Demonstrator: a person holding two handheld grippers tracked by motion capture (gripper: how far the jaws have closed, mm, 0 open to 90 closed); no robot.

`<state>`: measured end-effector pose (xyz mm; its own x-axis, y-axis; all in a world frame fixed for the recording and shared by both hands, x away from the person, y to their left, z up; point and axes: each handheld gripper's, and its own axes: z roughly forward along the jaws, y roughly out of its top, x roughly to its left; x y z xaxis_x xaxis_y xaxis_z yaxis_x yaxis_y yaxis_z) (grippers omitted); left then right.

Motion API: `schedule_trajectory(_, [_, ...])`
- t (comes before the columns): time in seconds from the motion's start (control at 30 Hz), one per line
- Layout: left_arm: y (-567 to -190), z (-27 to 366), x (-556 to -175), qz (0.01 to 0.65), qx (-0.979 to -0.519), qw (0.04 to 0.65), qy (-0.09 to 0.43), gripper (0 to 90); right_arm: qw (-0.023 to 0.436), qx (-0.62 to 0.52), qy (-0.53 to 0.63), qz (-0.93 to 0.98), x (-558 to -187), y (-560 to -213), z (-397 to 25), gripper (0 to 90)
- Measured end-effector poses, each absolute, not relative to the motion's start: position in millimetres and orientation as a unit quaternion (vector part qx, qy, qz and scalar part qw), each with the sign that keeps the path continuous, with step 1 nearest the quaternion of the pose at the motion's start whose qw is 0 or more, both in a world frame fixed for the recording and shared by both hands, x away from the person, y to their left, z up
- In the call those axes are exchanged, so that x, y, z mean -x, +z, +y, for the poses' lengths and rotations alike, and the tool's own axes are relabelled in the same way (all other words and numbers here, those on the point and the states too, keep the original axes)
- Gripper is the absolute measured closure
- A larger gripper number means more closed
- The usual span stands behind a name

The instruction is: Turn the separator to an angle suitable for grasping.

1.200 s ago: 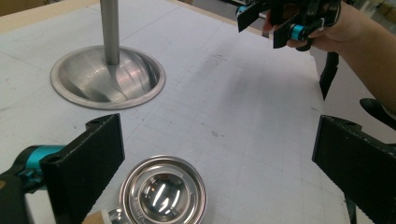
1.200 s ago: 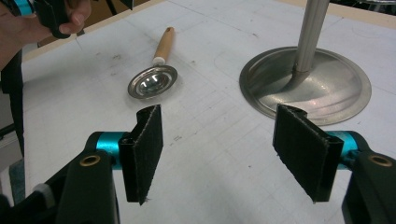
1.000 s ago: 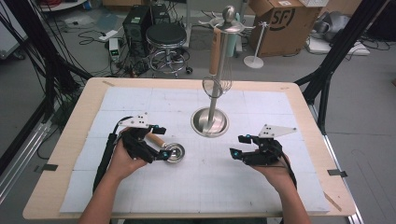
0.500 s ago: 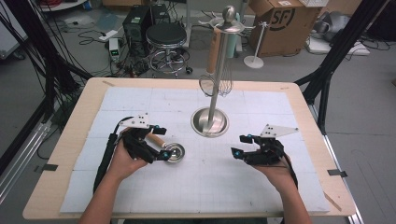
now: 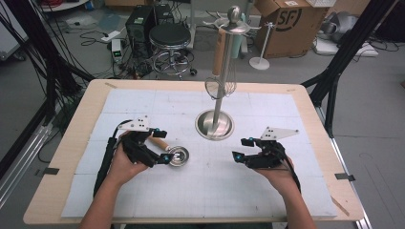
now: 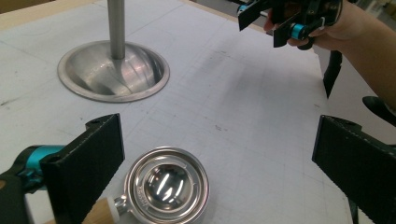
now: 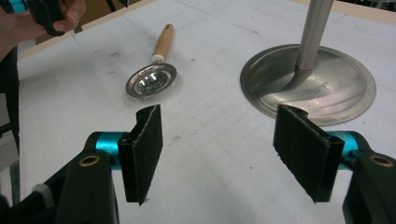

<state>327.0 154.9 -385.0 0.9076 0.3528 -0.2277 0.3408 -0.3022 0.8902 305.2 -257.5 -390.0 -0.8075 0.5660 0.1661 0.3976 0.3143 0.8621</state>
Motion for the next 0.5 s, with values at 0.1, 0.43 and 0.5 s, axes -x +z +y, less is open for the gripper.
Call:
schedule_trajectory(0.1, [-387.3, 155.6, -329.0, 0.221, -0.808, 0.546, 0.006, 2.9, 0.082, -0.3, 0.505, 0.805, -304.2, -389.4, -258.0, 32.5])
schedule_trajectory(0.43, [-388.1, 159.2, -339.3, 0.245, -0.811, 0.531, 0.016, 3.0, 0.083, -0.301, 0.509, 0.802, -305.5, -388.6, -262.7, 32.5])
schedule_trajectory(0.5, [-383.6, 160.4, -343.2, 0.246, -0.814, 0.526, 0.018, 2.9, 0.082, -0.303, 0.51, 0.801, -305.1, -388.0, -263.6, 32.5])
